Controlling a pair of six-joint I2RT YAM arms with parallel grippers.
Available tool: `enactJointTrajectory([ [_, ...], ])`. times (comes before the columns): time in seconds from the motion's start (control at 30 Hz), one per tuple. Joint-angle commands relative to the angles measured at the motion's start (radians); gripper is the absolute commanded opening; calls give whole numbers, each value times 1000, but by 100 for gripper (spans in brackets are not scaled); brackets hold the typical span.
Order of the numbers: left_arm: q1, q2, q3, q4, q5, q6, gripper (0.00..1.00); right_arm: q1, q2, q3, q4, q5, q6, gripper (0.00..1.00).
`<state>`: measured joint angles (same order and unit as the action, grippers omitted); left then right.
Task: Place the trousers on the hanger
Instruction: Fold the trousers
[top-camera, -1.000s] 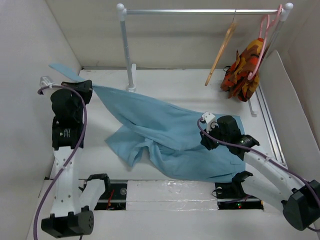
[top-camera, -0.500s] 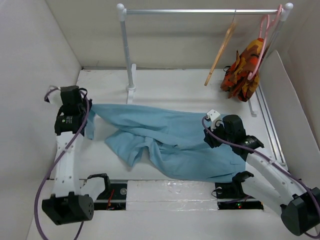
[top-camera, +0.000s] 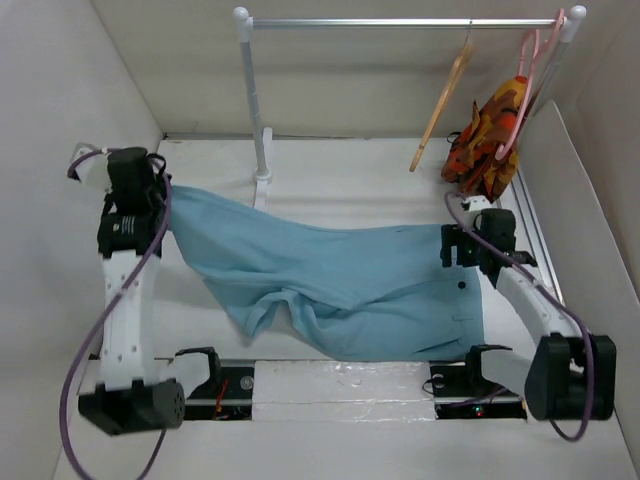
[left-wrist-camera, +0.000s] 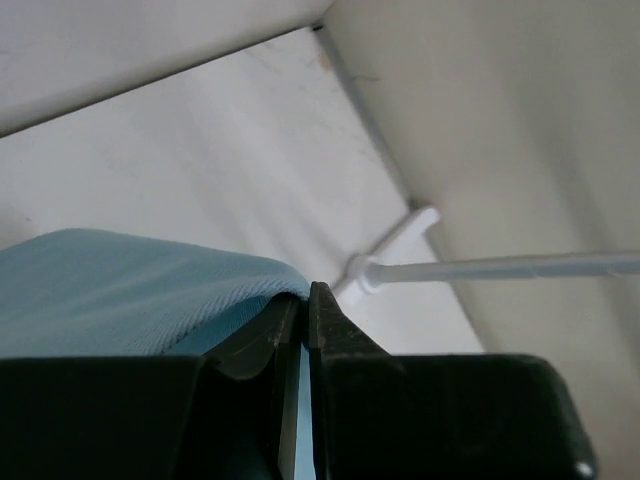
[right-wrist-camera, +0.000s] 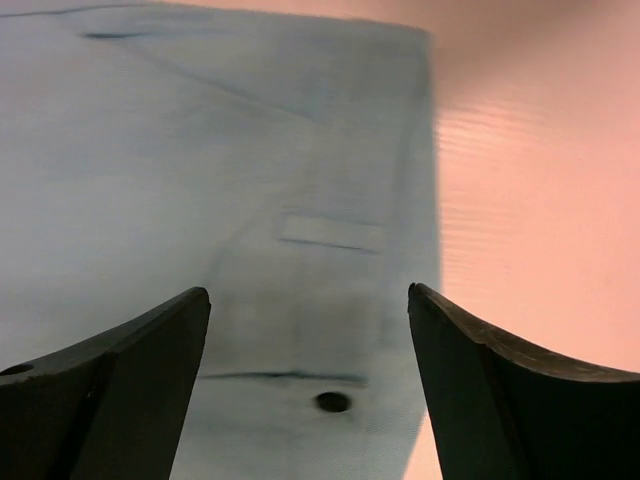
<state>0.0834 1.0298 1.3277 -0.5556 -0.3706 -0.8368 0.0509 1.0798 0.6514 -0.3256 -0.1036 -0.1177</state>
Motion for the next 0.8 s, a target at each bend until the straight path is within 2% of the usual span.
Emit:
enactJointTrajectory([
  [0.0,22,126,-18,94,-10,47,0,-135,98,-7,164,-50,35,86],
  [0.13,22,202,-24,134,-5,65,0,-275,210,-26,296,-136,44,90],
  [0.33,22,251,-84,192,24,74,0,-286,434,-4,414,-294,87,90],
  [0.43,22,254,-101,204,19,87,0,-298,418,-44,482,-349,116,76],
  [0.47,22,254,-107,210,19,90,0,-298,411,-45,482,-363,147,66],
  [0.53,22,254,-107,212,19,93,0,-298,401,-50,497,-389,159,54],
  [0.57,22,254,-110,209,18,93,0,-298,399,-52,499,-395,162,35],
  [0.67,22,242,-107,200,3,96,0,-322,384,-49,500,-412,155,8],
  [0.73,22,222,-110,195,-13,102,0,-351,362,-45,484,-415,136,0],
  [0.77,22,214,-111,188,-16,102,0,-365,327,-45,474,-423,130,0],
])
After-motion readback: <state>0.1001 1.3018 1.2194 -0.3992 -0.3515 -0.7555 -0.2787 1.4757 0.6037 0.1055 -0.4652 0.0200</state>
